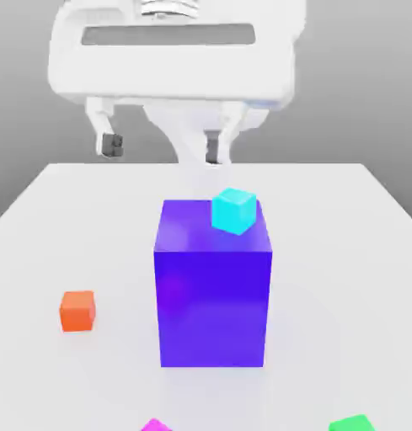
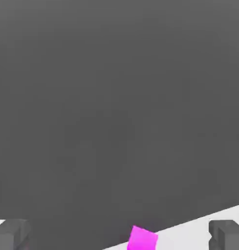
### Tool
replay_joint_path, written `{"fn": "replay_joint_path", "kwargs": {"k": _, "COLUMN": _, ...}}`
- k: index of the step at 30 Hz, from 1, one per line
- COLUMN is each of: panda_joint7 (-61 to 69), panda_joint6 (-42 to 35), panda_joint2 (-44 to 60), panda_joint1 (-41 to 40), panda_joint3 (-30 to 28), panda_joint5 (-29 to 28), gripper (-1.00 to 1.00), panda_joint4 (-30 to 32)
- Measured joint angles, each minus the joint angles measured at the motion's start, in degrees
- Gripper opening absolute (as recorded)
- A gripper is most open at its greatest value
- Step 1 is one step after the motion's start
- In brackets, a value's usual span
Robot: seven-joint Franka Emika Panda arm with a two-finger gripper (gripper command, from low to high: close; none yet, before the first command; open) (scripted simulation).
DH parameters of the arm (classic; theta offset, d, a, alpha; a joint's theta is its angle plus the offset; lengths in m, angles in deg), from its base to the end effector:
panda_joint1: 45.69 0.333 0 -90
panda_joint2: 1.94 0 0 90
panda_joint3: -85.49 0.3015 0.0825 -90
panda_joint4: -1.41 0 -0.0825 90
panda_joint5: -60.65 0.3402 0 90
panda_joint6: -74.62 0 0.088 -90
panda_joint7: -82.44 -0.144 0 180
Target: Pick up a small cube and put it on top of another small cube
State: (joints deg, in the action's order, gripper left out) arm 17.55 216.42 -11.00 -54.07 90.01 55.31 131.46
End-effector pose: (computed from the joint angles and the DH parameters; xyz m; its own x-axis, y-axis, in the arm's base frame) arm 0.5004 -0.0348 0.4358 0.3791 -0.8957 0.2323 -0.8563 -0.4348 -0.2787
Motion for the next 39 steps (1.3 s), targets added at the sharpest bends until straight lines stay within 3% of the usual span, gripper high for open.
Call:
{"fn": "replay_joint_path", "kwargs": {"k": 14, "panda_joint7": -10.7, "panda_joint6": 8.3, "panda_joint2": 28.7, "panda_joint1": -1.6, "panda_joint3": -1.2, "panda_joint5": 2.0, "gripper": 0.0, "panda_joint4": -1.3}}
{"fn": "replay_joint_path", "kwargs": {"k": 19, "panda_joint7": -11.9, "panda_joint6": 15.1, "panda_joint2": 39.0, "panda_joint1": -1.3, "panda_joint3": -1.8, "panda_joint5": 2.0, "gripper": 0.0, "panda_joint4": -3.1}}
{"fn": "replay_joint_path", "kwargs": {"k": 20, "panda_joint7": -11.9, "panda_joint6": 15.9, "panda_joint2": 40.1, "panda_joint1": -1.2, "panda_joint3": -1.9, "panda_joint5": 1.9, "gripper": -1.0, "panda_joint4": -3.3}}
{"fn": "replay_joint_path", "kwargs": {"k": 26, "panda_joint7": -12.0, "panda_joint6": 16.4, "panda_joint2": 40.7, "panda_joint1": -1.1, "panda_joint3": -2.0, "panda_joint5": 1.8, "gripper": -1.0, "panda_joint4": -3.4}}
{"fn": "replay_joint_path", "kwargs": {"k": 31, "panda_joint7": -11.4, "panda_joint6": 10.3, "panda_joint2": 32.8, "panda_joint1": -1.6, "panda_joint3": -1.3, "panda_joint5": 2.6, "gripper": -1.0, "panda_joint4": -1.7}}
{"fn": "replay_joint_path", "kwargs": {"k": 39, "panda_joint7": -9.2, "panda_joint6": 2.9, "panda_joint2": 29.3, "panda_joint1": 8.6, "panda_joint3": 7.4, "panda_joint5": -0.9, "gripper": -1.0, "panda_joint4": -4.8}}
